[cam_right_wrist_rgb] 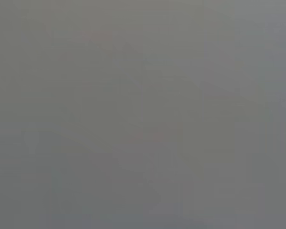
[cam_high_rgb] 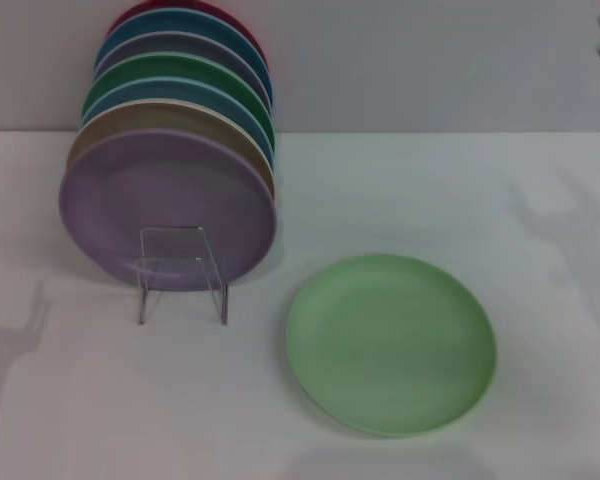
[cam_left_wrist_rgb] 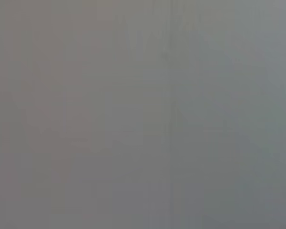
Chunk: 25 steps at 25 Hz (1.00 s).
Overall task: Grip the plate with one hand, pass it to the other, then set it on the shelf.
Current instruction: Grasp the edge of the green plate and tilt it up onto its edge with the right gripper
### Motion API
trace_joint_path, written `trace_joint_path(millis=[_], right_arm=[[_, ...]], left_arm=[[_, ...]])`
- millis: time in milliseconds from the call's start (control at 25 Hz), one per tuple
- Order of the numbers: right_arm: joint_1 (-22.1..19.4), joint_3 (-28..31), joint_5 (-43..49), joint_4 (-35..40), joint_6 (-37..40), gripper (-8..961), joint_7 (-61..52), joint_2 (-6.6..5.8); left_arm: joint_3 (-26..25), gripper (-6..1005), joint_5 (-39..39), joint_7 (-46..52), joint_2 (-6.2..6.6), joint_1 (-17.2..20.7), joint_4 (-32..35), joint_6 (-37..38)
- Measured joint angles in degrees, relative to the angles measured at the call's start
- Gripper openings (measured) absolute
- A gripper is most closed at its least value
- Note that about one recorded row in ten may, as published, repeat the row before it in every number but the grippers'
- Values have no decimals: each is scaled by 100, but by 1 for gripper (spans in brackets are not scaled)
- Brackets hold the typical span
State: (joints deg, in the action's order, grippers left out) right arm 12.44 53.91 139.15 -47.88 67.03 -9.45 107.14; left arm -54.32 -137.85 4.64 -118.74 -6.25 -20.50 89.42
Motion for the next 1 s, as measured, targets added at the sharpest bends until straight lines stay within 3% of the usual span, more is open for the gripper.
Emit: trace_joint_path(millis=[40, 80, 120, 200, 240, 280, 360, 400, 440, 480, 560, 600, 640, 680, 800, 840, 1000], right_arm=[[-167, 641, 618, -1290, -1566, 823, 162, -79], [-167, 641, 618, -1290, -1566, 823, 162, -79], [-218, 930, 885, -1823, -2313, 824, 177, -72], [-240, 1471, 1313, -2874, -3985, 824, 156, 23], [-160, 1913, 1504, -3863, -5872, 824, 156, 138], [-160, 1913, 1504, -3863, -5872, 824, 156, 138], [-49, 2240, 1508, -4556, -7614, 824, 191, 233], [6, 2417, 1498, -4879, -8485, 823, 211, 292], [79, 2749, 1484, -5414, -10012, 823, 302, 434], [79, 2749, 1484, -5414, -10012, 823, 302, 434], [132, 3116, 1440, -5820, -11354, 824, 492, 593], [166, 3355, 1379, -5982, -12040, 824, 634, 694], [228, 3926, 1193, -6244, -13215, 824, 961, 928], [228, 3926, 1193, -6244, -13215, 824, 961, 928], [244, 4689, 865, -6414, -14278, 823, 1305, 1152], [216, 4982, 653, -6414, -14645, 823, 1376, 1166], [198, 5144, 604, -6055, -14834, 823, 1435, 1150]], left_arm=[[0, 790, 0, 0, 0, 0, 0, 0], [-99, 789, 5, 18, 10, -13, -2, 2], [-193, 789, 8, 34, 16, -32, 4, 2], [-271, 788, 9, 15, 17, -58, 8, 1], [-336, 788, 7, -4, 17, -87, 24, -9], [-384, 787, 8, -9, 17, -117, 43, -27], [-481, 786, 8, -11, 18, -199, 111, -78], [-529, 786, 7, -11, 19, -249, 157, -108], [-626, 786, 8, -12, 19, -355, 265, -172], [-626, 785, 8, -12, 19, -355, 265, -172], [-662, 784, 6, -13, 19, -403, 302, -195], [-688, 784, 7, -13, 19, -439, 336, -213], [-755, 784, 6, -14, 19, -514, 419, -256], [-778, 783, 4, -14, 19, -536, 441, -271], [-842, 782, 3, -13, 19, -581, 463, -310], [-852, 782, 3, -9, 19, -589, 467, -315], [-858, 780, 3, 28, 23, -594, 471, -320]])
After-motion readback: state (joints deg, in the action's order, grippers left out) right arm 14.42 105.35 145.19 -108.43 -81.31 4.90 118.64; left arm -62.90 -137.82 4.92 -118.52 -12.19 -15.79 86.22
